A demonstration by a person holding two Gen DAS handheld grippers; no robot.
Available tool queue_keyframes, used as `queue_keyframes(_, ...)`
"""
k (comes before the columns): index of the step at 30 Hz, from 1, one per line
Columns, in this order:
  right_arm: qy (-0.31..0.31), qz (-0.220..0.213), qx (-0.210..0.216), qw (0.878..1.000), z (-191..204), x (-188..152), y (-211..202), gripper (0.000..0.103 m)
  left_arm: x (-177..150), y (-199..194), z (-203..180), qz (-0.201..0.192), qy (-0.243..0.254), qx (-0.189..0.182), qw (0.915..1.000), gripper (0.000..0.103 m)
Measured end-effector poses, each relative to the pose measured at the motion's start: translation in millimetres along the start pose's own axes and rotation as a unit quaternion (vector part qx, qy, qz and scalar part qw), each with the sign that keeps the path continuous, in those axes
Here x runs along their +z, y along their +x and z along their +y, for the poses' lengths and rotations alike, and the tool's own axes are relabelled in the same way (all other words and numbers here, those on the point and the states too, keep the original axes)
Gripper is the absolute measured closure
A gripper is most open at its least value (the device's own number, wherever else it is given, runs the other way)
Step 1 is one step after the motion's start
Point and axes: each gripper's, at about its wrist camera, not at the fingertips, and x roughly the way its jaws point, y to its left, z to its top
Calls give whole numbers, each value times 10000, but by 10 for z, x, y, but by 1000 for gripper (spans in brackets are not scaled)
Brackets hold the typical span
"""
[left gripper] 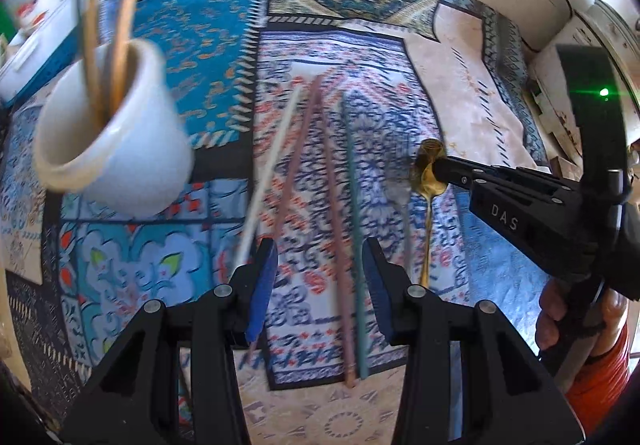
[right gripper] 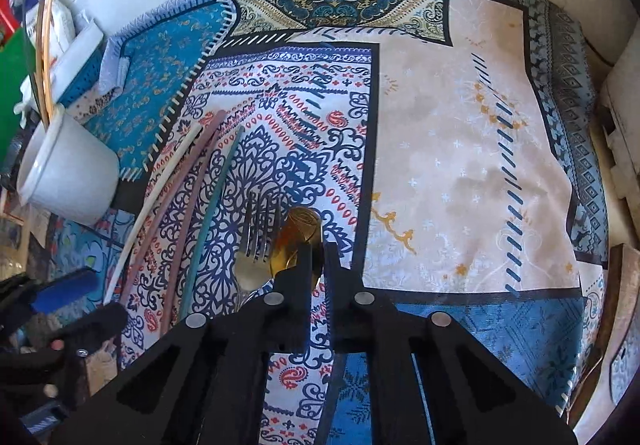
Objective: Organize utensils
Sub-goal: 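Grasp the gold spoon with the right tool while the left tool grasps the silver fork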
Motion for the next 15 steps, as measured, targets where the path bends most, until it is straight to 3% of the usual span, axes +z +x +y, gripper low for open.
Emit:
queue_keyframes(5,120,90,-94,9998,-134,-44,-35,99,148,176,-245,115,279,-146,9994,60)
queue_keyframes(10,87,145,-181,9997,-288,-83,-170,98,282,436,-477,330,581,-56,9977,60)
queue_keyframes(15,229,93,-158,9996,-462,-97,-298,79,396,590,-660,340,878,174,9954,60)
